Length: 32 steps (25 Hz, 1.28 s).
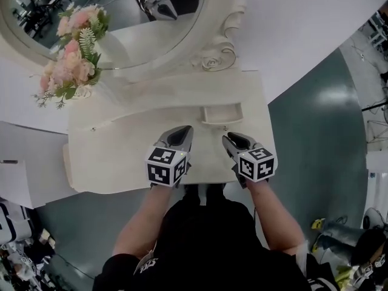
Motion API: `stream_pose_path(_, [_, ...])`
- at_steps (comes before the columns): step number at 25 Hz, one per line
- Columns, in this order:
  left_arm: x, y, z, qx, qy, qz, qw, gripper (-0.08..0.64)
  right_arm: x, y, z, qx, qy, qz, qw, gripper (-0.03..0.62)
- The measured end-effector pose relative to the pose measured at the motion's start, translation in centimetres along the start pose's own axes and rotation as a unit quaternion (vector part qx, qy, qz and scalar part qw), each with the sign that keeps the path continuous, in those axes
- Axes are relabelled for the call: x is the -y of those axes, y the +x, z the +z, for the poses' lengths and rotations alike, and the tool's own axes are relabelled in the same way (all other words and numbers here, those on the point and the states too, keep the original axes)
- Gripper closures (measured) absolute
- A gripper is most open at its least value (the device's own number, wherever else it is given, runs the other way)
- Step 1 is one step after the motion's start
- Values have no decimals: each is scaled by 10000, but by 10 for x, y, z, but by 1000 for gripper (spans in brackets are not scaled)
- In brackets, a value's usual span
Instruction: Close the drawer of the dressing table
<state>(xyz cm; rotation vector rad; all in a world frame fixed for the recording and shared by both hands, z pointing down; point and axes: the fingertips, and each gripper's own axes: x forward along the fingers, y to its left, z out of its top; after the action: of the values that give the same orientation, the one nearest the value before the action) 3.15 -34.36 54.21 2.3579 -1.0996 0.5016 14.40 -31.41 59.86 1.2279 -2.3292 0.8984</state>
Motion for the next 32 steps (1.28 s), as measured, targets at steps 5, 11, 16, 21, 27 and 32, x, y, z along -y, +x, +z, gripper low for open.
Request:
stream_pose_path(5, [-10, 5, -6, -17, -337, 75, 9994, 551, 16, 11, -6, -165, 93, -282, 9994, 479])
stream_pose_path(11, [-3, 8, -16, -72, -288, 109, 9995, 551, 30, 29, -20, -372, 287, -410, 9981, 440])
stream_pose_path(16, [2, 9, -24, -123, -314, 110, 9994, 551, 38, 37, -24, -423, 343, -514, 9972, 425])
stream_pose_path(21, [1, 5, -29, -108, -376, 136, 9991, 551, 45, 45, -29, -503, 417, -622, 9959, 440])
stream_pose_path(27, [-5, -3, -28, -45, -420, 199, 9989, 551, 42, 49, -27, -483, 357, -730, 9955, 477])
stream_pose_path(32, [-7, -7, -27, -29, -416, 205, 9989, 551, 45, 49, -28, -604, 316, -767, 9947, 502])
